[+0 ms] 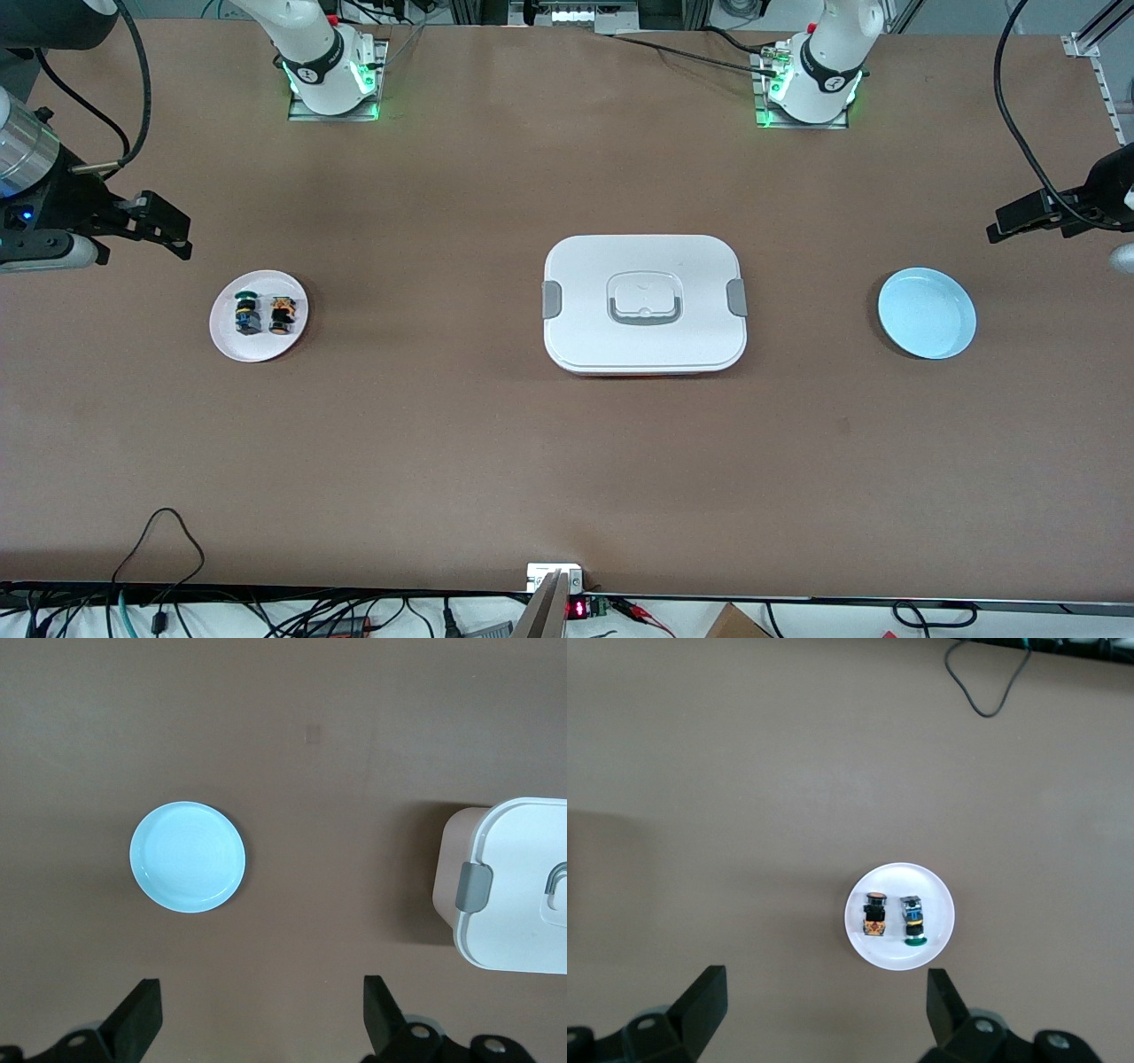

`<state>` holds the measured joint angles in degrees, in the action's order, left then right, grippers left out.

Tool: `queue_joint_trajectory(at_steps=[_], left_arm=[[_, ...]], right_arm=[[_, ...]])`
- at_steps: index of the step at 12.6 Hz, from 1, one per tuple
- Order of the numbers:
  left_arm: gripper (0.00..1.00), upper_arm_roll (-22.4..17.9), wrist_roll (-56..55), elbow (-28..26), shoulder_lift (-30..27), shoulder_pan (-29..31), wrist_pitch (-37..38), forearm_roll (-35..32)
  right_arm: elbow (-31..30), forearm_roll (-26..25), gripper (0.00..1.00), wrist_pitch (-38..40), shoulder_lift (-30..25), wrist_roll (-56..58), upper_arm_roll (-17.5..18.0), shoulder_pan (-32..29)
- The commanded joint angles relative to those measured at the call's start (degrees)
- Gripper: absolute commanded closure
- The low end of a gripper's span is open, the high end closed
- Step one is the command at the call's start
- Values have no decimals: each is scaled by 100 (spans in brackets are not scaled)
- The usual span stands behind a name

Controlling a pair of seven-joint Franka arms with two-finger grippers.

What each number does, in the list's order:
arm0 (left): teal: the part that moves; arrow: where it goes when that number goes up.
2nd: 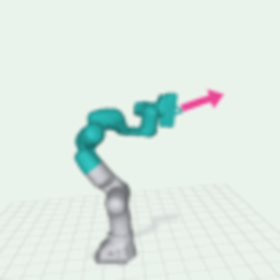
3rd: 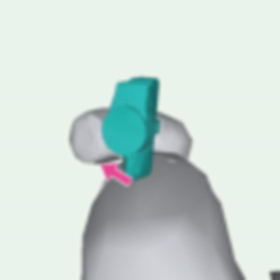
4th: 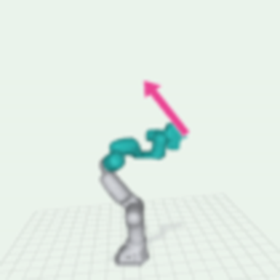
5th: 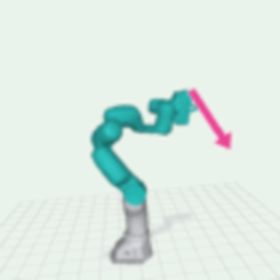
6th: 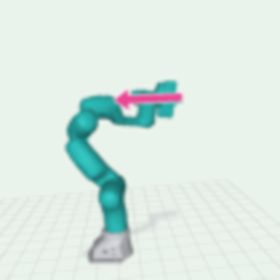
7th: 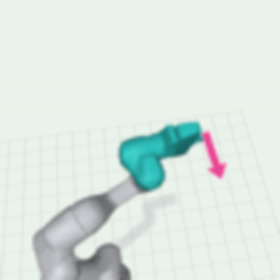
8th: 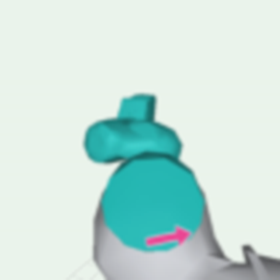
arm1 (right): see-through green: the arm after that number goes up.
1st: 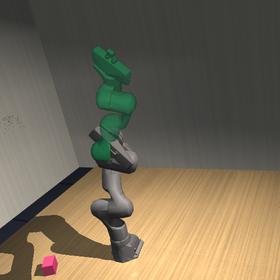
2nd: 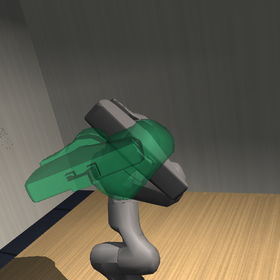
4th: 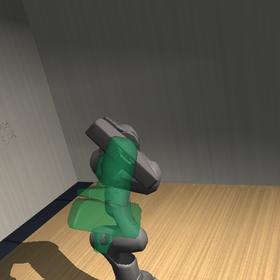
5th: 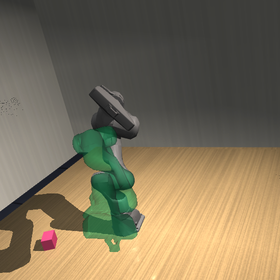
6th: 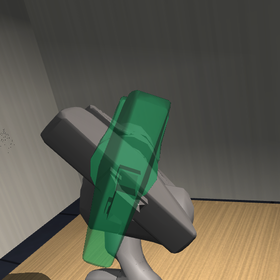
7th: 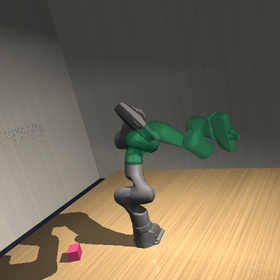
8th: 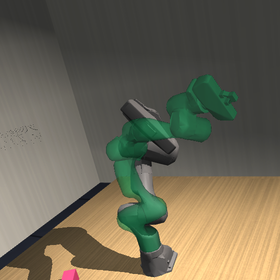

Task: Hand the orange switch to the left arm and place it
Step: 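Move the right gripper down over the orange switch on the white plate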

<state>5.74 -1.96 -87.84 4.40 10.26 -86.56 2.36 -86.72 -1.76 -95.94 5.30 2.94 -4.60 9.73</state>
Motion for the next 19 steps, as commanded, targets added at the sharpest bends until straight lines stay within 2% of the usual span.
queue_joint_trajectory(at_steps=[1, 5, 11, 14, 16, 19], left_arm=[[0, -3, 99, 162, 69, 11, 34, 54], [0, -3, 108, 162, 69, 11, 34, 54], [0, -3, 117, 162, 78, 11, 34, 54], [0, -3, 125, 162, 69, 11, 34, 54], [0, -3, 117, 162, 69, 11, 34, 54], [0, -3, 134, 162, 69, 11, 34, 54]], right_arm=[[23, -35, 0, 84, -29, 505, -15, -59], [-29, -43, 0, 136, -2, 715, -6, -42], [-47, 70, 0, 172, 296, 2787, 55, 64], [-161, -34, 0, 102, 568, 3710, 38, 274], [-423, 0, 0, -143, 727, 4554, 46, 118], [-1406, 0, 0, -1231, 727, 5854, 55, -41]])
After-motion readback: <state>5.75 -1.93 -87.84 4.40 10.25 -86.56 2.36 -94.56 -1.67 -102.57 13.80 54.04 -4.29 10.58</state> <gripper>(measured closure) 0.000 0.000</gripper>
